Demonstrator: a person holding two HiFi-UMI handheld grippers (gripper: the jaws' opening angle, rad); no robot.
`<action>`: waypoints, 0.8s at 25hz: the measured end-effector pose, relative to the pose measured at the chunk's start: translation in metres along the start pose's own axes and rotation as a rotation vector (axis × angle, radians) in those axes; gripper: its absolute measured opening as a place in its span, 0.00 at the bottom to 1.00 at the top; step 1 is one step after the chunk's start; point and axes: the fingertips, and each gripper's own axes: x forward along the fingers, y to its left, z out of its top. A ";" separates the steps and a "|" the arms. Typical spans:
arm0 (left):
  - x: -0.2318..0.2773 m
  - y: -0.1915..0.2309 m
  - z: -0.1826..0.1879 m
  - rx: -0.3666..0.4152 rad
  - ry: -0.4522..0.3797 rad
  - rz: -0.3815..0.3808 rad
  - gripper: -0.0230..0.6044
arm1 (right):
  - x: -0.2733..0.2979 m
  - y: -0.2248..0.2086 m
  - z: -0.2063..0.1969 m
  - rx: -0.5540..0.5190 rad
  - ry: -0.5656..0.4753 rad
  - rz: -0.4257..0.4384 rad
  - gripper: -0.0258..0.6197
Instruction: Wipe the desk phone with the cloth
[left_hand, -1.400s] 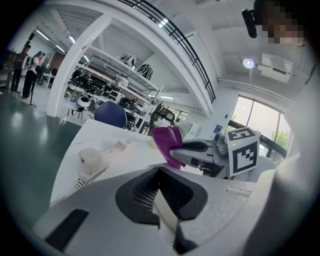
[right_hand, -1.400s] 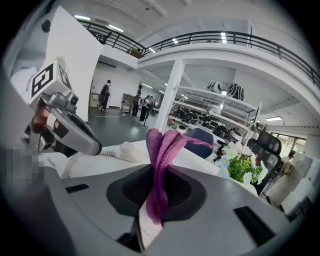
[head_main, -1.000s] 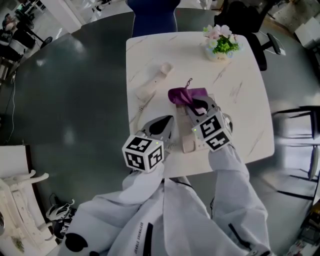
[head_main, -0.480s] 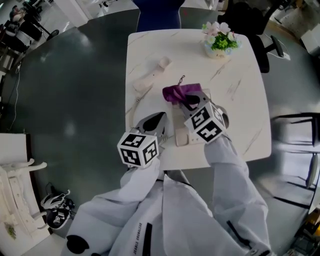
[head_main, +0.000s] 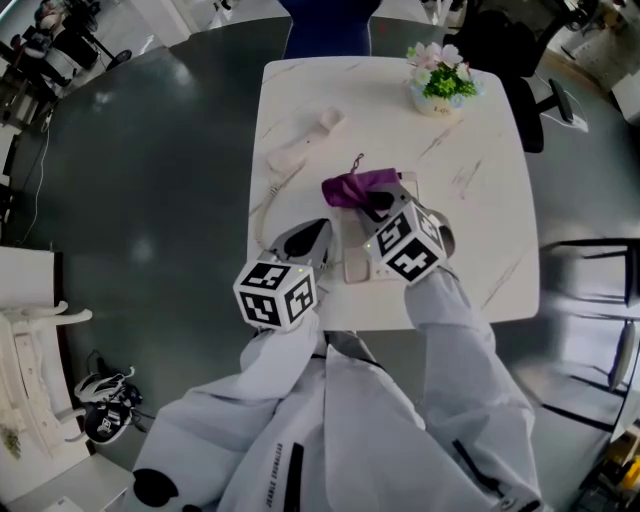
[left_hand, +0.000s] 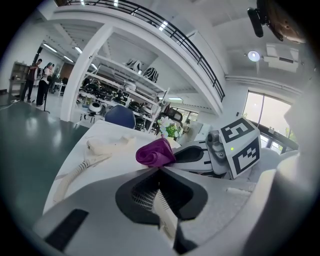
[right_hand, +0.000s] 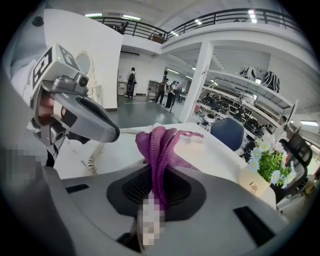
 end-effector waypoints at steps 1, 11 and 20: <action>-0.001 -0.001 -0.001 0.000 -0.002 0.003 0.03 | -0.001 0.001 -0.001 -0.002 0.000 0.004 0.10; -0.014 -0.002 -0.006 -0.009 -0.029 0.040 0.03 | -0.005 0.015 -0.009 -0.014 0.009 0.030 0.10; -0.029 -0.005 -0.010 -0.019 -0.043 0.053 0.03 | -0.014 0.032 -0.016 -0.025 0.034 0.047 0.10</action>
